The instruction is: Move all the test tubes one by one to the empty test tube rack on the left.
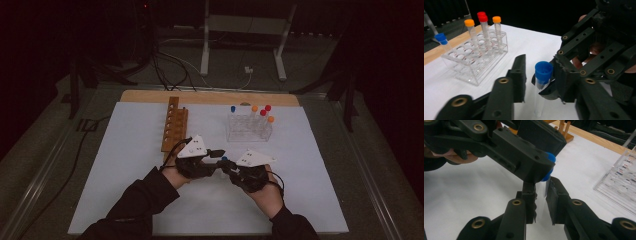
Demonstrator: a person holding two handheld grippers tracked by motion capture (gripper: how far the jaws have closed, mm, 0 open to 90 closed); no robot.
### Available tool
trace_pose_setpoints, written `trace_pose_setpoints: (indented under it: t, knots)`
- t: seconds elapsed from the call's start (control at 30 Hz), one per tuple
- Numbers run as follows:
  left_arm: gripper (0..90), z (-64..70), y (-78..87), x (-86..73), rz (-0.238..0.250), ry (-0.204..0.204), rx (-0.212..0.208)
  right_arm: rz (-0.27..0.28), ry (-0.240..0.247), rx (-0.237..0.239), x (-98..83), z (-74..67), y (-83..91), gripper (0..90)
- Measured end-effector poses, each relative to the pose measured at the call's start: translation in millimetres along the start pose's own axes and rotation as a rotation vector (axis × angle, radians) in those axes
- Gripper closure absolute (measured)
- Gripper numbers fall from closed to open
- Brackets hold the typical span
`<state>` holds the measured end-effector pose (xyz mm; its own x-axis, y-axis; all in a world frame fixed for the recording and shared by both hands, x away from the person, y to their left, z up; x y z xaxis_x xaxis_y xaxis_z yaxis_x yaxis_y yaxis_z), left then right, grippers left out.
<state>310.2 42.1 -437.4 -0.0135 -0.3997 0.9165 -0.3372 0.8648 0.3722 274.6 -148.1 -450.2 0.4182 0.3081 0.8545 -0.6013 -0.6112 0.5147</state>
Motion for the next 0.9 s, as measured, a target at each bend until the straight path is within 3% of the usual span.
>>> trace_pose_setpoints:
  t: [0.23, 0.57, 0.6, 0.67, 0.73, 0.77, 0.9]
  knots:
    - [76.0, 1.6, -3.2, 1.3, -0.020, -0.017, -0.012, 0.000, -0.001, -0.001, -0.1, 0.9, 0.4, 76.7]
    - [77.6, 1.7, -3.3, 5.1, -0.025, -0.022, -0.004, 0.010, -0.012, 0.002, 0.7, 2.1, 1.6, 75.7]
    - [77.7, 1.1, -2.6, 5.7, -0.026, -0.024, 0.002, 0.013, -0.015, 0.005, 0.9, 2.4, 1.9, 73.1]
    - [77.7, -1.1, 0.1, 6.9, -0.025, -0.020, 0.014, 0.009, -0.021, 0.012, 1.4, 2.6, 1.9, 59.5]
    - [77.7, -4.6, 4.1, 8.0, -0.025, -0.016, 0.029, 0.012, -0.021, 0.012, 1.3, 2.3, 2.1, 57.5]
    - [77.7, -6.4, 6.3, 8.5, -0.025, -0.014, 0.032, 0.017, -0.019, 0.009, 1.3, 2.3, 2.2, 48.5]
    - [77.7, -12.9, 15.4, 10.9, -0.025, -0.011, 0.057, 0.034, -0.020, 0.004, 1.3, 3.4, 2.5, 40.0]
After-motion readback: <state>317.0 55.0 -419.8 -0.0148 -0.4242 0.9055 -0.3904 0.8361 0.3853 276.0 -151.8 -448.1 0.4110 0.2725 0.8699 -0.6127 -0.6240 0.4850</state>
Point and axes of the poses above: each handheld gripper's, and its own axes: y roughly backward along the jaws, x roughly out of its top, z roughly to its right, the point moved 1 cm from there along -y, roughly forward along the jaws, and after that the axes turned 8 degrees about -y, right-handed, at the moved point
